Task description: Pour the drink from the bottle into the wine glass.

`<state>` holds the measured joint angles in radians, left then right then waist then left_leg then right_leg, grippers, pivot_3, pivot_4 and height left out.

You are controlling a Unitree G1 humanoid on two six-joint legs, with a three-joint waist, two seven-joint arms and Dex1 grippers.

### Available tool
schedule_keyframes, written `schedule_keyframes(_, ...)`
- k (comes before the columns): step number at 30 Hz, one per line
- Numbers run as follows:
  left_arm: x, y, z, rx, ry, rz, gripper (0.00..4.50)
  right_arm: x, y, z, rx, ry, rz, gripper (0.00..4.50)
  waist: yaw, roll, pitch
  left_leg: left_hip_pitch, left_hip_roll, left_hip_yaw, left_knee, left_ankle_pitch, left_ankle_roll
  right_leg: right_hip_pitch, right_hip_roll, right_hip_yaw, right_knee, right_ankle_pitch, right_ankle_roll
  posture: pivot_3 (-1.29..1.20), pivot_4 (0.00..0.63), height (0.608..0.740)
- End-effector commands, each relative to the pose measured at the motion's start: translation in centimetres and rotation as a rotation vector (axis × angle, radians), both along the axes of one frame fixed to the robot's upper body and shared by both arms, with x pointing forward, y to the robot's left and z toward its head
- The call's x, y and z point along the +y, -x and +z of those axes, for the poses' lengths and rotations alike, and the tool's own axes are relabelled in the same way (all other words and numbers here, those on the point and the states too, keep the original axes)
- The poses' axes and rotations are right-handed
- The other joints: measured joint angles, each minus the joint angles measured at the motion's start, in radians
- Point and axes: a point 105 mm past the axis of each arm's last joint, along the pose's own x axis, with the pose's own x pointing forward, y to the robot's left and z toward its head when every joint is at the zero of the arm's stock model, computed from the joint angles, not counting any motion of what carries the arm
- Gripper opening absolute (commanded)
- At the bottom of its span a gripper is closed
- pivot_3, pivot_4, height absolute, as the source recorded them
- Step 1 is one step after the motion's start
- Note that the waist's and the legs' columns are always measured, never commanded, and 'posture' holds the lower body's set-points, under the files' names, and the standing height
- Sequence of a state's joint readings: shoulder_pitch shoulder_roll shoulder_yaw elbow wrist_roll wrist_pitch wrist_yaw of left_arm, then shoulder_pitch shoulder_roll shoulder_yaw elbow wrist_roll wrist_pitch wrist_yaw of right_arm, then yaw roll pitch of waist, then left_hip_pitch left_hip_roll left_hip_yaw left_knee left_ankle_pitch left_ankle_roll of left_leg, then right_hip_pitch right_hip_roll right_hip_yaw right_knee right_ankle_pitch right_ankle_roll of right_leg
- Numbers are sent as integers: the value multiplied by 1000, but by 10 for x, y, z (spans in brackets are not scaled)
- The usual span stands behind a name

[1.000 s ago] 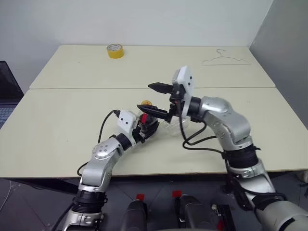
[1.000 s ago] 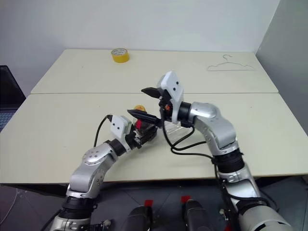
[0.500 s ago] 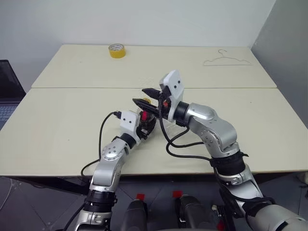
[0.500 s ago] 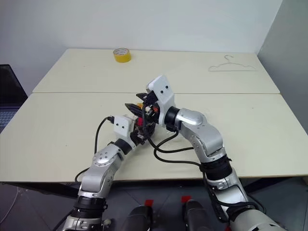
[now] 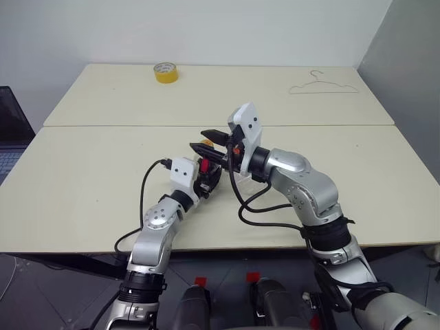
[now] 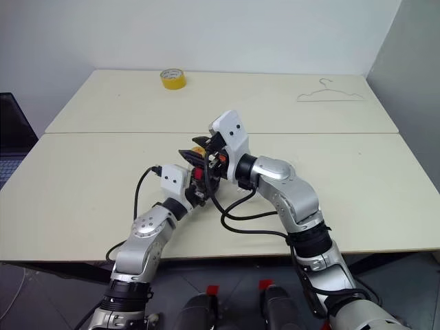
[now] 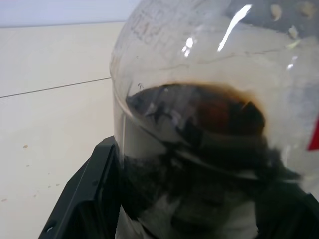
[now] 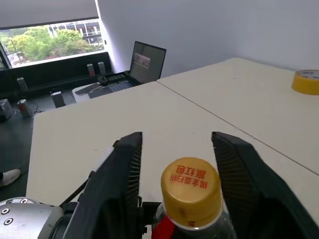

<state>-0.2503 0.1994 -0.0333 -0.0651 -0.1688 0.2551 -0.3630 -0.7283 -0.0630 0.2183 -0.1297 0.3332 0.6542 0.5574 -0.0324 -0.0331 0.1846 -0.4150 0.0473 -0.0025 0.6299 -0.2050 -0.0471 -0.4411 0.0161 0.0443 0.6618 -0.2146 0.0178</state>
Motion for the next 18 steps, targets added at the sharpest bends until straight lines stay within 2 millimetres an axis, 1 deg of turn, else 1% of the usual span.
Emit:
schedule_keyframes(1, -2, -2, 23, -92, 4, -11, 2985, 2, 1, 10, -60, 13, -21, 3769, 0, 0, 0, 0, 0, 0, 0, 0, 0, 0, 0, 0, 0, 0, 0, 0, 150, 740)
schedule_keyframes(4, -3, -2, 24, -94, 5, -13, 2985, 2, -3, 1, -53, 55, -43, 3769, 0, 0, 0, 0, 0, 0, 0, 0, 0, 0, 0, 0, 0, 0, 0, 0, 150, 740)
schedule_keyframes(9, -3, -2, 24, -94, 6, -13, 2985, 1, -6, 0, -43, 49, -58, 3769, 0, 0, 0, 0, 0, 0, 0, 0, 0, 0, 0, 0, 0, 0, 0, 0, 150, 740)
schedule_keyframes(12, -3, -2, 24, -92, 6, -13, 2985, 1, -8, 3, -47, 34, -70, 3769, 0, 0, 0, 0, 0, 0, 0, 0, 0, 0, 0, 0, 0, 0, 0, 0, 150, 740)
schedule_keyframes(13, -3, -2, 24, -92, 6, -13, 2985, 0, -8, 4, -48, 29, -71, 3402, 0, 0, 0, 0, 0, 0, 0, 0, 0, 0, 0, 0, 0, 0, 0, 0, 150, 740)
schedule_keyframes(14, -3, -2, 23, -91, 5, -13, 2985, 0, -9, 5, -52, 24, -72, 3202, 0, 0, 0, 0, 0, 0, 0, 0, 0, 0, 0, 0, 0, 0, 0, 0, 150, 740)
schedule_keyframes(18, -3, -1, 23, -90, 5, -13, 2985, 0, -9, 9, -57, 8, -73, 1830, 0, 0, 0, 0, 0, 0, 0, 0, 0, 0, 0, 0, 0, 0, 0, 0, 150, 740)
